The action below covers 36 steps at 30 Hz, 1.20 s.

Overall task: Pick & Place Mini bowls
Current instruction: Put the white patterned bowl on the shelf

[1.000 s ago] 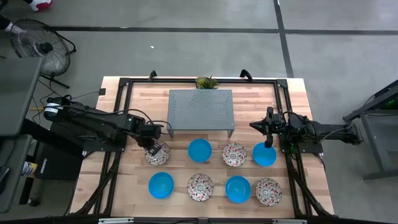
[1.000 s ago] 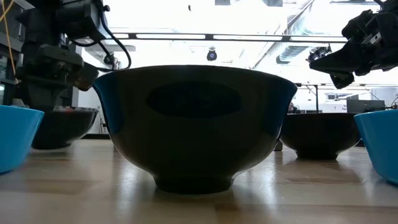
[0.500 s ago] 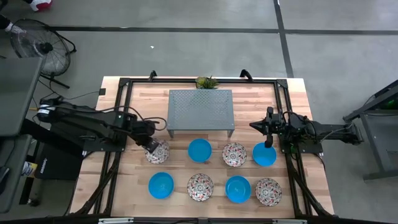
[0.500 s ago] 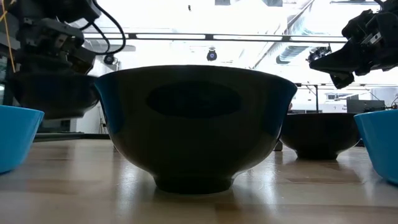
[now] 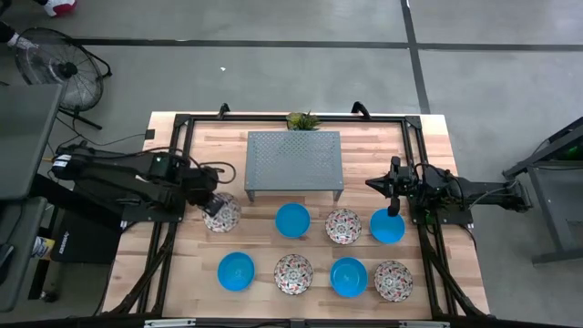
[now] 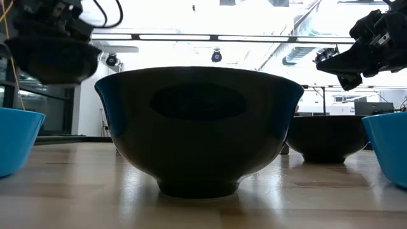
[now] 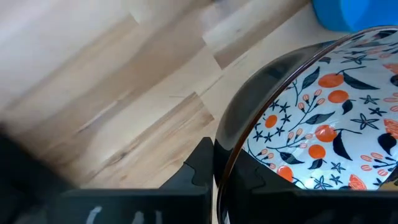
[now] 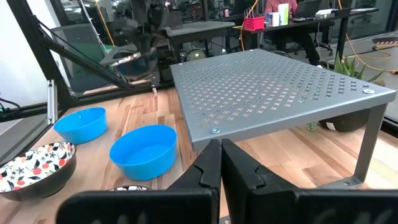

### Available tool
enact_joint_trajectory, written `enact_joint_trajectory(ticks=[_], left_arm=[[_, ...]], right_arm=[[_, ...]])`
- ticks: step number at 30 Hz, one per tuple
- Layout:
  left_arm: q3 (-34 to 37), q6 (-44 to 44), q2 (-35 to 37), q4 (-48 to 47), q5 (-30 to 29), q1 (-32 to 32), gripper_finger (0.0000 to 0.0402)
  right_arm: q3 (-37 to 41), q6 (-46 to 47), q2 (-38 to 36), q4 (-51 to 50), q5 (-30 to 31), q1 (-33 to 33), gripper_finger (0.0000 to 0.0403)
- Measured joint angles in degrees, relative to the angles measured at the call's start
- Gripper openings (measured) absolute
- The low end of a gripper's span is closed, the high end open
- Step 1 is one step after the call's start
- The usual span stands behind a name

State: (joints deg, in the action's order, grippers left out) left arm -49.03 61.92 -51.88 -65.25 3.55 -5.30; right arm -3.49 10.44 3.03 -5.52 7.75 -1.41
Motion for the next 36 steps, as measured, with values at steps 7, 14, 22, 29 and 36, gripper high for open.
enact_joint_trajectory(ticks=[7,14,22,29,36], left_arm=[[-6.9,0.5,-1.1,-5.8,-4.8,0.0,0.0005],[-12.5,0.5,-3.7,-8.6,-6.1,0.0,0.0005],[-20.2,-5.5,-9.2,-9.4,-7.8,3.5,0.0005],[-29.1,-23.6,-17.4,-8.4,-4.1,13.4,0.0005],[-38.5,-42.9,-25.9,-11.7,3.4,24.4,0.0005]], right_arm=[[0.0,0.0,0.0,0.0,0.0,0.0,0.0000],[0.0,0.0,0.0,0.0,0.0,0.0,0.0000],[0.0,0.0,0.0,0.0,0.0,0.0,0.0000],[0.0,0.0,0.0,0.2,0.0,0.0,0.0000],[0.0,0.0,0.0,0.2,0.0,0.0,0.0000]])
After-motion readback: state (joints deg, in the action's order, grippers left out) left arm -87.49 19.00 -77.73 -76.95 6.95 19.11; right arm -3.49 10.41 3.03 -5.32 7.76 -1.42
